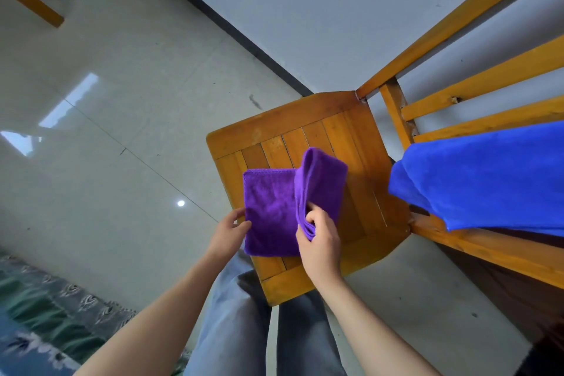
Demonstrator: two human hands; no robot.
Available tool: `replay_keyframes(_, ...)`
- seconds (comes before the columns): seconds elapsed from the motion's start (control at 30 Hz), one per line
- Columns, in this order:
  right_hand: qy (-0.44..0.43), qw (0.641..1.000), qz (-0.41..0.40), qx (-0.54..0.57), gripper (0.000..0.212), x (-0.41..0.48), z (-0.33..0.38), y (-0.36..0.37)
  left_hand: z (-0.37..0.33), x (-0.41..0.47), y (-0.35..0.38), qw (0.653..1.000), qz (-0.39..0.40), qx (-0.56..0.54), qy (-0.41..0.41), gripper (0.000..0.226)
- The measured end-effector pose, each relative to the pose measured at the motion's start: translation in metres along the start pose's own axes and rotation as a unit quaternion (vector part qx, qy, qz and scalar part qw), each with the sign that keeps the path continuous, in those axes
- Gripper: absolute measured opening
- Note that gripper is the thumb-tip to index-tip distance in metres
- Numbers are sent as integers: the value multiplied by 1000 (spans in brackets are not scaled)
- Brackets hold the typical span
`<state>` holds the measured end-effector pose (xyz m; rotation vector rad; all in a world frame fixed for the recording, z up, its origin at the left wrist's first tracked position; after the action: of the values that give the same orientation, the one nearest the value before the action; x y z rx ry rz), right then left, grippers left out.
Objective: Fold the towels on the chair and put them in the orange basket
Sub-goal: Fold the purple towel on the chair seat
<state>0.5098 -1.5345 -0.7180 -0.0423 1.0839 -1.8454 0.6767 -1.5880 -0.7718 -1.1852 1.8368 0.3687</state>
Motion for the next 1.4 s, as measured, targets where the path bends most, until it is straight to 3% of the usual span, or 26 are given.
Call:
replay_keyframes(0.07,-45,998,24,-22,16,-8,5,13,-1,1,2,1000,8,-28,-4,41)
replay_keyframes(0.27,-62,997,38,-33,18,-16,15,30,2,3,0,992,6,-122,-25,33)
replay_keyframes(0.4,-123,988,55,-78,27,-18,31,39,5,5,-1,993,11,-114,-22,48)
replay_keyframes(0.57,-83,950,241,-182,29,-21,21,67,7,7,-1,991,1,-128,-34,52)
replay_keyframes(0.63,-73,931,278,-224,33,-19,13,70,4,9,1,990,4,-135,-33,45)
replay_keyframes(0.8,-93,932,280,-208,30,-17,11,65,-17,16,3,986,-34,-166,7,9)
replay_keyframes(0.87,-99,927,296,-207,30,-19,8,65,-24,17,1,982,-56,-176,35,17)
replay_keyframes(1.0,-125,893,345,-261,35,-26,-3,71,-25,16,1,984,-71,-147,64,20)
replay_keyframes(1.1,-124,900,329,-259,37,-26,-11,70,-24,16,-7,985,-137,6,107,25)
replay_keyframes(1.17,-104,927,264,-245,36,-19,-13,58,-28,12,-9,958,-168,178,151,38)
replay_keyframes(1.23,-81,939,199,-269,40,-7,-23,45,-34,5,2,893,-150,350,239,48)
replay_keyframes(1.3,-73,927,170,-327,52,3,-35,35,-29,-1,26,812,-89,475,326,57)
replay_keyframes(1.37,-95,899,209,-373,59,4,-46,33,-12,-6,49,743,-15,559,368,67)
replay_keyframes(1.4,-122,880,232,-395,61,3,-53,35,-1,-7,56,724,23,585,365,75)
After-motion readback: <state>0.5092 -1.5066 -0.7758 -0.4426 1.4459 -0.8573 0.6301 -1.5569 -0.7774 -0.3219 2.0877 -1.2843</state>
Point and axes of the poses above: each hand's wrist, its own x-axis towards the middle knuckle, its own y-axis out of the palm, z = x × y, the point moved 6 cm from there along x, towards the middle knuckle, and after that the axes turned 8 degrees about y, right-handed, at the moved point
